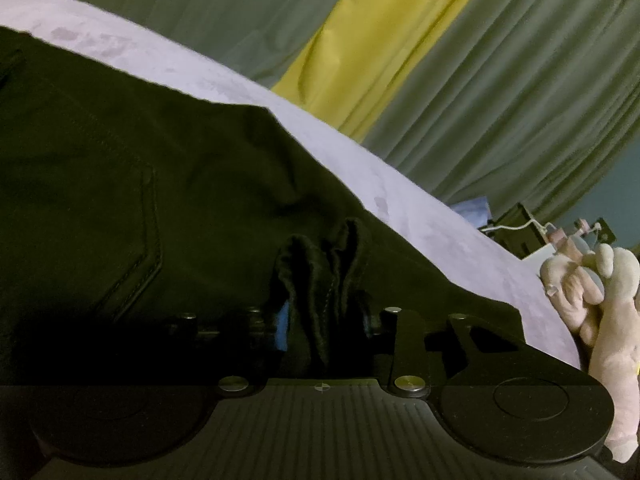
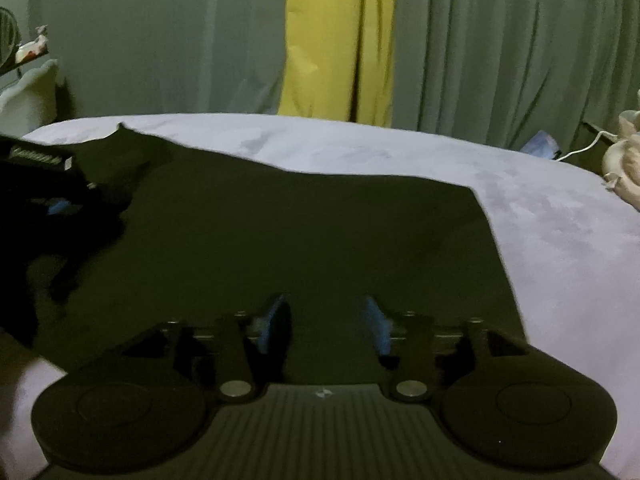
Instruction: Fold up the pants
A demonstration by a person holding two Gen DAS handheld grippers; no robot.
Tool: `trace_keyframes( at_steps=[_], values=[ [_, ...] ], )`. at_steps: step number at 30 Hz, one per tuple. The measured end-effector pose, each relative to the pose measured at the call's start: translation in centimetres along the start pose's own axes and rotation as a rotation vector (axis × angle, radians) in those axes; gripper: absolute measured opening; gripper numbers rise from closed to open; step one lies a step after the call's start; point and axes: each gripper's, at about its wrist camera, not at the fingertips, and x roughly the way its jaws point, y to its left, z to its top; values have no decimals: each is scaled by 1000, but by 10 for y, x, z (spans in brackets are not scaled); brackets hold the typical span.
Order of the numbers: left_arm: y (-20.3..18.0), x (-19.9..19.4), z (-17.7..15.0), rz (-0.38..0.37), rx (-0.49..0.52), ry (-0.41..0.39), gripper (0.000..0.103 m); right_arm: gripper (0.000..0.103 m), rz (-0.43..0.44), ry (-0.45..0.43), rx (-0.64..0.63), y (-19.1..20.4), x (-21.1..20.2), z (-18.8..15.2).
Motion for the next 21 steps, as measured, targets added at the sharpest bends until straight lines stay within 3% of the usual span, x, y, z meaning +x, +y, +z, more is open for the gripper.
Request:
trace_keyframes(
  at_steps=[1,4,5,7,10,12,15,17,19,21],
  values=[
    [-1,-2,-1,-8,11,-16,24,60,0,2,-10,4,0,-1],
    [-4,-11,-1,-24,36,-60,23,61,6,7,-18,13,-4,-4],
    [-3,-11,-1,-13,39,-57,27,61,9,10,-10,13,-5,-4],
    [-4,-11,-2,82,61,-75,50,62,20,17,2,12,-6,-4],
    [-1,-20,1,116,58,-117,50,66,30,30,7,11,-9,-2],
    [4,-34,2,172,17,-175,60,72,39,36,16,9,-12,-2],
    [21,-62,7,190,-114,-253,63,76,53,33,6,9,-14,-6],
    [32,-94,11,276,-205,-358,69,76,54,32,-3,9,-15,-6],
    [47,-130,12,286,-296,-463,83,79,67,34,19,6,-15,-5],
    [67,-169,10,324,-385,-561,88,81,81,32,45,3,-15,-5]
  ],
)
